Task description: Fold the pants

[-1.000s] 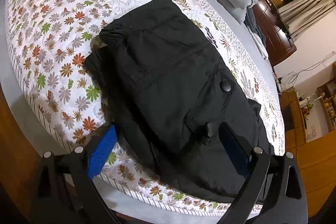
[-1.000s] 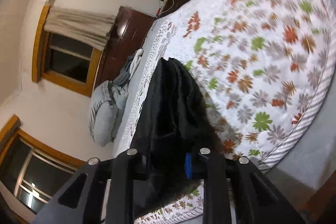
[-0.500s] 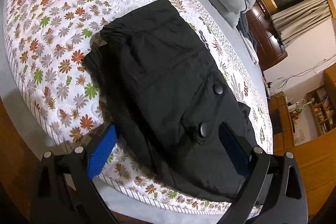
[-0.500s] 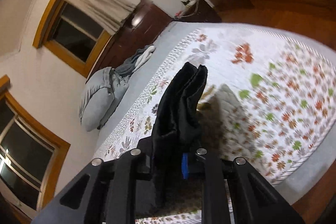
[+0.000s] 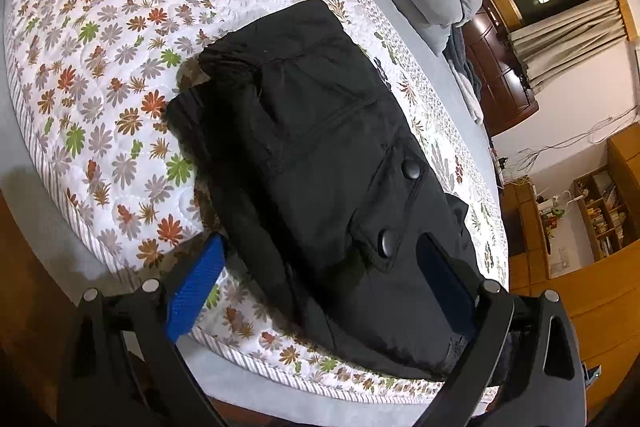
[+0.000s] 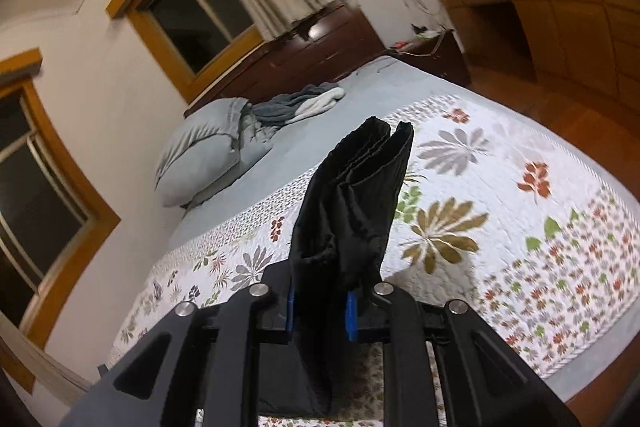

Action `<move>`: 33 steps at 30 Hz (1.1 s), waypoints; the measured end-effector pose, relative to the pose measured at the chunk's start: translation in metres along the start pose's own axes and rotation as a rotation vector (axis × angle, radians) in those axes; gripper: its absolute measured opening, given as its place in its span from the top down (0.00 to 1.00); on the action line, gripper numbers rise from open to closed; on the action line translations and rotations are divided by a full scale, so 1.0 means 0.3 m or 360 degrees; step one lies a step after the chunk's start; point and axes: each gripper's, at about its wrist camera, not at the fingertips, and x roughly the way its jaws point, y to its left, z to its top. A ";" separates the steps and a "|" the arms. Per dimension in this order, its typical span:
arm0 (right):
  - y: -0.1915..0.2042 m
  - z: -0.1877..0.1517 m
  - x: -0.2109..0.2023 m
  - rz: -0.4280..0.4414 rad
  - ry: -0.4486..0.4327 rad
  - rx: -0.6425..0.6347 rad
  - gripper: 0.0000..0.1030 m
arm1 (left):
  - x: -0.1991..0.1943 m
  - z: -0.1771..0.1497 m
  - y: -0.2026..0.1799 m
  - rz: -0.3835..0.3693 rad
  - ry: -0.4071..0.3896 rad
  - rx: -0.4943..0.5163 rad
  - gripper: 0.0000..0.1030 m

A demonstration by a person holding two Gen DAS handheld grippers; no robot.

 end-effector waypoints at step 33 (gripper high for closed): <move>0.643 -0.216 0.236 -0.0006 0.0185 -0.0695 0.83 | -0.026 -0.010 0.045 -0.0077 0.0018 -0.0036 0.07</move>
